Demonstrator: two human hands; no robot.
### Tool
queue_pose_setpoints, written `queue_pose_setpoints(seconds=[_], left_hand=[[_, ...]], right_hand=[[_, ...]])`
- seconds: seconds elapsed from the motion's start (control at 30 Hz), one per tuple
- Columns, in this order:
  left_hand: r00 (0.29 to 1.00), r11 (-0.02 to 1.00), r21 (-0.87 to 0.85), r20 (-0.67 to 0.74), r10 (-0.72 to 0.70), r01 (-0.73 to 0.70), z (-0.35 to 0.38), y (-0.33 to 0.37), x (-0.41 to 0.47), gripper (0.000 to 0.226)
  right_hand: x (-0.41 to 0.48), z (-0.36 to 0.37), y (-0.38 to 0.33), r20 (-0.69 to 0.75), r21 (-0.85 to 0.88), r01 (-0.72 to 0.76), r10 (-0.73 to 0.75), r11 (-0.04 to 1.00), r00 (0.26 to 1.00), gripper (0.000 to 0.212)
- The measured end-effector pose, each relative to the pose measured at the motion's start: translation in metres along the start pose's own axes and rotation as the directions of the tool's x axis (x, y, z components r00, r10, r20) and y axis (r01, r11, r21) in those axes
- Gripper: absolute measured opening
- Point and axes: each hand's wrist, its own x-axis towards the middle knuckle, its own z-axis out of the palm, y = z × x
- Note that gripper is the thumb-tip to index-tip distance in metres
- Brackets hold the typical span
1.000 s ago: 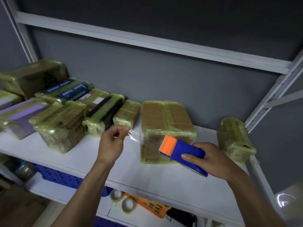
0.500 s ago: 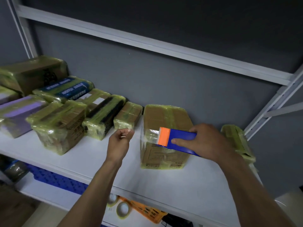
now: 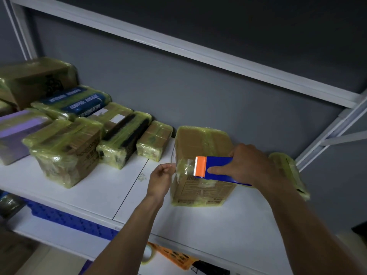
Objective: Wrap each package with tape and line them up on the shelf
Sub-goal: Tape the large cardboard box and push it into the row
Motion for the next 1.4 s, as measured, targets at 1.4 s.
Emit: queue_pose_setpoints(seconds=[1.4], left_hand=[[0.484,0.289,0.399,0.578,0.657,-0.870,-0.013,0.032,0.020,0.034]], right_hand=[[-0.017,0.000,0.033,0.000,0.130,-0.049,0.050,0.990,0.999,0.062]])
